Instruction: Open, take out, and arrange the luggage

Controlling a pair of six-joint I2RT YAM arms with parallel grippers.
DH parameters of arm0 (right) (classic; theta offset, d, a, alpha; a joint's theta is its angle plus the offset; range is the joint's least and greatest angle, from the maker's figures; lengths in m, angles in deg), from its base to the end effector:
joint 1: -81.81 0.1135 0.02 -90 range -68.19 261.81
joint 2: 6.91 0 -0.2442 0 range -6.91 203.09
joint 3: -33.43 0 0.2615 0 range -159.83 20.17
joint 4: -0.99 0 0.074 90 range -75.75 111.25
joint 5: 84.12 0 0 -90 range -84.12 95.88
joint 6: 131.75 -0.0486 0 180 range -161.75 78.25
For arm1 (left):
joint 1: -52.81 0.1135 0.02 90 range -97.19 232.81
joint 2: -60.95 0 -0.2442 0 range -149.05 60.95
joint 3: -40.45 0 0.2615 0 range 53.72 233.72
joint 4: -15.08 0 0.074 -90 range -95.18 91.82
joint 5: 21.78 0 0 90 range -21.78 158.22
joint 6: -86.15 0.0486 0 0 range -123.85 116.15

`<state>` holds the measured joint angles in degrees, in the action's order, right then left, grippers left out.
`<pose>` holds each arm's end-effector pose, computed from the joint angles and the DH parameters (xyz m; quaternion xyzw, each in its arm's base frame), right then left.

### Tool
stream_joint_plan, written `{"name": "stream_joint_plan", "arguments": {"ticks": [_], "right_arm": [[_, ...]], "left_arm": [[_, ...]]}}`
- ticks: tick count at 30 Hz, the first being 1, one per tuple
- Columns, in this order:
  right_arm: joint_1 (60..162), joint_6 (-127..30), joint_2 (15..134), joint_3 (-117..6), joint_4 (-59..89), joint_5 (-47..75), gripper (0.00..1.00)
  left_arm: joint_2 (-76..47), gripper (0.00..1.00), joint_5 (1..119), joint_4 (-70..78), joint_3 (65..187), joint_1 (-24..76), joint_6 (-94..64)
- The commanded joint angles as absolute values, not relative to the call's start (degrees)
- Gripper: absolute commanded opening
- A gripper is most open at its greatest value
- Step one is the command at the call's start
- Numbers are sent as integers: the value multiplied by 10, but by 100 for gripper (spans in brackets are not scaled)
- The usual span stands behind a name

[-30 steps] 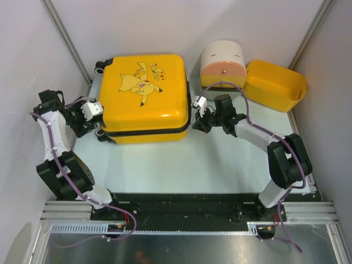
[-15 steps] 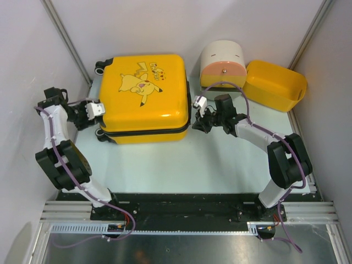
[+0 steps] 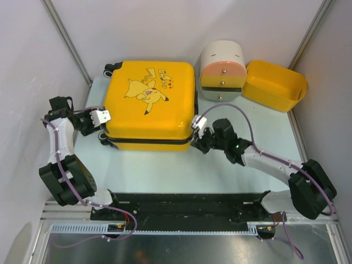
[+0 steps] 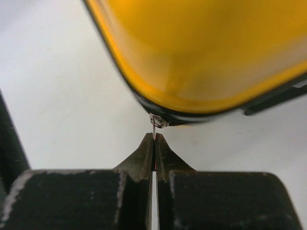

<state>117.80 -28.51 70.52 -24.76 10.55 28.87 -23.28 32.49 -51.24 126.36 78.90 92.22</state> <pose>0.2460 0.2021 0.2085 -0.4435 0.7246 0.2665 0.4552 0.2868 0.1088 0.2616 0.5876 0.7221 0.0381 0.3630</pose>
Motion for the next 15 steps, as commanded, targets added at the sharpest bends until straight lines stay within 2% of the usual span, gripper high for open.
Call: {"name": "stream_joint_plan", "arguments": {"ticks": [1,3,8,15], "right_arm": [[1281,-393,683,-216,-1,203,0],[1321,-412,703,-219,-35,143,0],[1332,-419,763,-264,-126,59,0],[1263,-357,899,-398,-231,105,0]], "left_arm": [[-207,0,263,-569,1214,790,741],[-194,0,263,-564,1201,791,727],[-119,0,272,-558,1135,801,721],[-35,0,232,-560,1070,810,615]]}}
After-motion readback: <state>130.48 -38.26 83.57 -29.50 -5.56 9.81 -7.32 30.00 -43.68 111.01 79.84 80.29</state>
